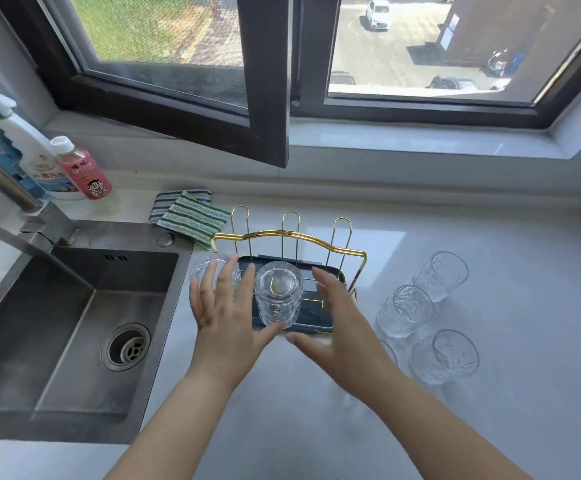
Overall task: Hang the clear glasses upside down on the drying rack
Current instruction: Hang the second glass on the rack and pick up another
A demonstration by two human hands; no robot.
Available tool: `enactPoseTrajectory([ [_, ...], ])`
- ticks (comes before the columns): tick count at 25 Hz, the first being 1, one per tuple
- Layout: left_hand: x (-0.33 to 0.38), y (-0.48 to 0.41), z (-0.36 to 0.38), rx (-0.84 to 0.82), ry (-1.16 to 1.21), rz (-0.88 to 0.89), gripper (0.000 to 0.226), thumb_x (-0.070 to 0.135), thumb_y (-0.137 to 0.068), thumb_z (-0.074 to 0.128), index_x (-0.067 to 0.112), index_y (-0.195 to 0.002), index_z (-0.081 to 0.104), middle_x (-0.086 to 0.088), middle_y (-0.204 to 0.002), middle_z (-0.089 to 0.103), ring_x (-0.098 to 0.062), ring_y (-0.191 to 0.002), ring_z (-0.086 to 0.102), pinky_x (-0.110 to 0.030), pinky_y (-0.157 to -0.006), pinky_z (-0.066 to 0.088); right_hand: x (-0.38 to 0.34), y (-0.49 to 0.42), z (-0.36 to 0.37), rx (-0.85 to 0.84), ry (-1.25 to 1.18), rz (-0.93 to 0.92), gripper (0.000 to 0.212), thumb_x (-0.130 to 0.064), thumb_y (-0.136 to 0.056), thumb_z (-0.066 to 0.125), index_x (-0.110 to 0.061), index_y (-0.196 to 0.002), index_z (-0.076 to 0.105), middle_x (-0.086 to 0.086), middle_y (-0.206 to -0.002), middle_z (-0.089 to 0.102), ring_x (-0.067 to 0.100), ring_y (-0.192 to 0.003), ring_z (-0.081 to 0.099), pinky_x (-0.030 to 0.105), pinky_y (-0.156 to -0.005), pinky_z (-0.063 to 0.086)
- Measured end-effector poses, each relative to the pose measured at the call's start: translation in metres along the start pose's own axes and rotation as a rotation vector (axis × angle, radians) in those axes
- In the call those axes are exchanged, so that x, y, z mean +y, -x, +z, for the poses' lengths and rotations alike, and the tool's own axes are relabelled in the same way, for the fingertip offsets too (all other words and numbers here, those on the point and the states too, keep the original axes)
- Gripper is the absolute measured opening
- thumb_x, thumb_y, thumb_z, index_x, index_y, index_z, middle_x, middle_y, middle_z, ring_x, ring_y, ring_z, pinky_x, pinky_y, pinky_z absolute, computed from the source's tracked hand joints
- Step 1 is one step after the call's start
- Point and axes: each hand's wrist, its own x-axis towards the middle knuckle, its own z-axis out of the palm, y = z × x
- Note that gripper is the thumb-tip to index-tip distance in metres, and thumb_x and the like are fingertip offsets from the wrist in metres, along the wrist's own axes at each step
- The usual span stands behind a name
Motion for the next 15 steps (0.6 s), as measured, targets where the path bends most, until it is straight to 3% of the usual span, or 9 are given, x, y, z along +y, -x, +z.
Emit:
enactPoseTrajectory([
  [4, 0.022, 0.031, -0.003, 0.123, 0.319, 0.096, 0.061, 0.046, -0.071, 0.062, 0.019, -0.122, 0.043, 0.004, -0.122, 0.044, -0.016, -0.117, 0.037, -0.023, -0.105, 0.016, 0.037, 0.055, -0.036, 0.278, -0.080, 0.051, 0.061, -0.020, -0.070, 0.077, -0.040, -0.116, 0.043, -0.018, -0.120, 0.050, -0.001, -0.113, 0.048, 0.010, -0.096, 0.035],
  [6, 0.041, 0.048, 0.008, -0.056, 0.416, 0.149, 0.052, 0.043, -0.073, 0.062, 0.021, -0.117, 0.047, 0.010, -0.113, 0.050, -0.010, -0.108, 0.043, -0.021, -0.099, 0.027, 0.065, 0.076, -0.045, 0.314, -0.070, 0.203, 0.066, -0.015, -0.067, 0.080, -0.037, -0.116, 0.042, -0.011, -0.121, 0.050, 0.004, -0.111, 0.048, 0.020, -0.099, 0.036],
  [9, 0.070, 0.060, 0.034, -0.459, 0.496, 0.079, 0.073, 0.041, -0.073, 0.068, 0.022, -0.133, 0.032, 0.006, -0.134, 0.043, -0.011, -0.125, 0.036, -0.015, -0.104, 0.018, 0.097, 0.091, -0.040, 0.160, -0.041, 0.400, 0.082, -0.016, -0.066, 0.081, -0.019, -0.133, 0.032, 0.001, -0.137, 0.041, 0.013, -0.121, 0.043, 0.029, -0.105, 0.033],
  [12, 0.092, 0.051, 0.062, -0.593, 0.565, -0.021, 0.093, 0.038, -0.069, 0.073, 0.021, -0.141, 0.016, 0.006, -0.149, 0.025, -0.010, -0.136, 0.023, -0.016, -0.104, 0.015, 0.112, 0.084, -0.030, 0.065, -0.040, 0.406, 0.087, -0.024, -0.070, 0.078, -0.016, -0.138, 0.025, -0.004, -0.139, 0.038, 0.011, -0.126, 0.039, 0.029, -0.108, 0.031],
  [15, 0.104, 0.042, 0.080, -0.669, 0.559, -0.053, 0.097, 0.034, -0.067, 0.075, 0.023, -0.141, 0.014, 0.005, -0.151, 0.023, -0.012, -0.135, 0.026, -0.015, -0.099, 0.019, 0.119, 0.074, -0.025, 0.046, -0.048, 0.369, 0.076, -0.023, -0.072, 0.074, -0.021, -0.134, 0.031, -0.010, -0.130, 0.043, 0.011, -0.122, 0.045, 0.028, -0.104, 0.035],
])
